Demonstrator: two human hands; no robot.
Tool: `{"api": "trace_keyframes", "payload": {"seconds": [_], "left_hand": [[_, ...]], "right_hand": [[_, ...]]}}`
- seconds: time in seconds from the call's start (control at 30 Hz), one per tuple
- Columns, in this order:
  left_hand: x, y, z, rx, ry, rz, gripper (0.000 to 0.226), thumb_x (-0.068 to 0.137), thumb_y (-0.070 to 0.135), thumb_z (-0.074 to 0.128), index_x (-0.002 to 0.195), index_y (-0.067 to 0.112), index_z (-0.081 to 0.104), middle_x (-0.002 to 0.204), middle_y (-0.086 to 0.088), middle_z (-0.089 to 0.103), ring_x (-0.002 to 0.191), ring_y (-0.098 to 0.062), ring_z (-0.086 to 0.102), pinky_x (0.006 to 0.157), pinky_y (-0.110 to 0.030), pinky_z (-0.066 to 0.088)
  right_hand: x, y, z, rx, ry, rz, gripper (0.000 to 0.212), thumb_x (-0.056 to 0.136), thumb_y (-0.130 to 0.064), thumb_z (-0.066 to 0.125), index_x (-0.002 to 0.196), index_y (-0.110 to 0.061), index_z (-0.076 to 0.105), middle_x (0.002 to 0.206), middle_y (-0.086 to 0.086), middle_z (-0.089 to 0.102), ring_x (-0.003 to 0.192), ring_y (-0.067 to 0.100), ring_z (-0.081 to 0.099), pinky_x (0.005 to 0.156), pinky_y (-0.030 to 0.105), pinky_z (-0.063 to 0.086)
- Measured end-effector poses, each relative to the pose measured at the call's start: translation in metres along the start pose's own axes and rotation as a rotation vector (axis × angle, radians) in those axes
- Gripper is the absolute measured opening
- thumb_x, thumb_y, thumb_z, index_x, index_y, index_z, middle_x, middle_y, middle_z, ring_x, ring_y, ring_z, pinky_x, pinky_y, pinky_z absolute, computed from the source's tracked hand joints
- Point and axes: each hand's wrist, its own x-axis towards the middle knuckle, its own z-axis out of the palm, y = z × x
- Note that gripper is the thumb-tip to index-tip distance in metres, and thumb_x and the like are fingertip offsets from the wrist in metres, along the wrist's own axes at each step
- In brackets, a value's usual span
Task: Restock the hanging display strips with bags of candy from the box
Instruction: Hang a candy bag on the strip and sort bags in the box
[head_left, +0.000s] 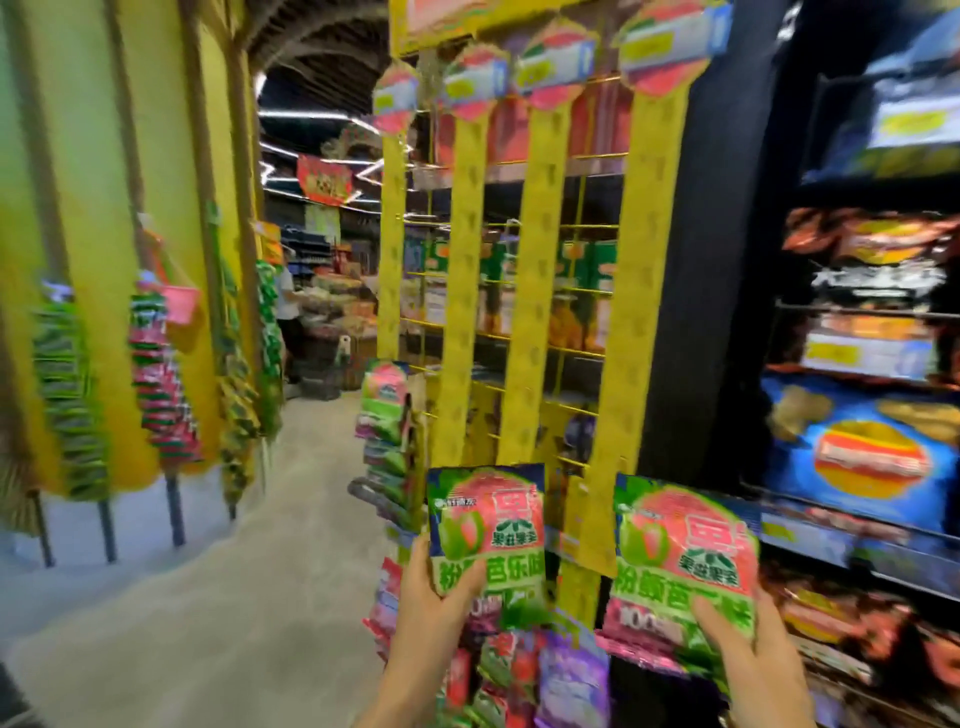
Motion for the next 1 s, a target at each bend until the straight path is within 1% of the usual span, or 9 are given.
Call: {"api": "trace_keyframes", "payload": {"seconds": [0.07,0.13,0.27,0.4,0.53,0.73,0.83,0.93,1.0], "left_hand": [[0.023,0.003,-0.028,-0.005,0.013,0.012,0.07,0.074,0.04,0.075,0.134,0.019,0.045,0.13,-0.001,0.057,0.119,-0.012,0.054,0.1,-0.037,0.046],[0.044,0.006,-0.052,-0.015,0.01,0.026,0.031,0.084,0.016,0.068,0.11,0.027,0.056,0.1,0.007,0.068,0.086,0.003,0.066,0.073,-0.019,0.055],[0.083,0.019,-0.087,-0.052,0.01,0.064,0.025,0.085,0.005,0.063,0.099,0.024,0.054,0.085,0.008,0.07,0.067,0.001,0.068,0.054,-0.013,0.051],[0.125,0.028,-0.108,-0.096,0.008,0.076,0.034,0.087,0.003,0.061,0.114,0.016,0.045,0.093,-0.004,0.069,0.067,-0.007,0.07,0.053,-0.02,0.055],[0.17,0.034,-0.117,-0.124,0.022,0.117,0.053,0.087,0.004,0.062,0.127,0.024,0.034,0.101,-0.006,0.067,0.074,-0.014,0.071,0.055,-0.025,0.056],[0.242,0.043,-0.119,-0.103,-0.008,0.252,0.067,0.087,0.003,0.061,0.132,0.041,0.028,0.106,-0.003,0.063,0.08,-0.01,0.07,0.065,-0.028,0.058],[0.281,0.047,-0.116,-0.077,-0.037,0.321,0.065,0.087,0.002,0.06,0.128,0.045,0.033,0.122,-0.004,0.056,0.094,-0.009,0.066,0.071,-0.024,0.058],[0.311,0.05,-0.111,-0.021,-0.07,0.355,0.065,0.087,0.004,0.061,0.114,0.058,0.037,0.134,-0.006,0.048,0.108,-0.016,0.059,0.085,-0.036,0.055],[0.328,0.051,-0.109,-0.043,-0.091,0.352,0.062,0.087,0.004,0.06,0.109,0.058,0.039,0.13,-0.007,0.05,0.105,-0.016,0.06,0.08,-0.033,0.056]], "right_hand": [[0.002,0.005,0.033,-0.04,0.006,-0.013,0.027,0.084,0.011,0.056,0.106,-0.004,0.051,0.098,0.016,0.055,0.07,0.017,0.046,0.051,0.006,0.041],[0.005,0.008,0.062,-0.05,-0.01,-0.019,0.026,0.085,0.011,0.056,0.105,-0.004,0.051,0.097,0.015,0.055,0.068,0.01,0.047,0.054,0.007,0.043],[0.012,0.011,0.111,-0.062,-0.054,-0.032,0.029,0.088,-0.004,0.059,0.112,-0.017,0.049,0.11,0.011,0.057,0.09,0.018,0.053,0.083,0.029,0.042],[0.017,0.002,0.152,-0.052,-0.09,-0.028,0.039,0.091,-0.016,0.057,0.128,-0.023,0.043,0.118,0.0,0.05,0.104,0.014,0.045,0.09,0.031,0.036],[0.033,0.002,0.179,-0.015,-0.141,-0.015,0.049,0.094,-0.017,0.053,0.14,-0.014,0.035,0.104,0.0,0.047,0.089,0.008,0.039,0.08,0.027,0.034],[0.071,0.013,0.223,-0.04,-0.119,-0.107,0.017,0.092,-0.012,0.056,0.096,-0.026,0.048,0.092,-0.005,0.056,0.08,0.002,0.051,0.067,0.028,0.039],[0.094,0.014,0.241,-0.06,-0.121,-0.155,0.02,0.09,-0.013,0.058,0.101,-0.025,0.047,0.089,-0.011,0.055,0.082,0.006,0.053,0.068,0.029,0.039],[0.114,0.014,0.254,-0.077,-0.116,-0.204,0.021,0.09,-0.012,0.058,0.102,-0.023,0.046,0.087,-0.01,0.056,0.081,0.003,0.052,0.059,0.021,0.037],[0.124,0.015,0.262,-0.092,-0.095,-0.23,0.021,0.089,-0.011,0.06,0.102,-0.023,0.047,0.089,-0.007,0.058,0.082,0.007,0.055,0.059,0.02,0.038]]}}
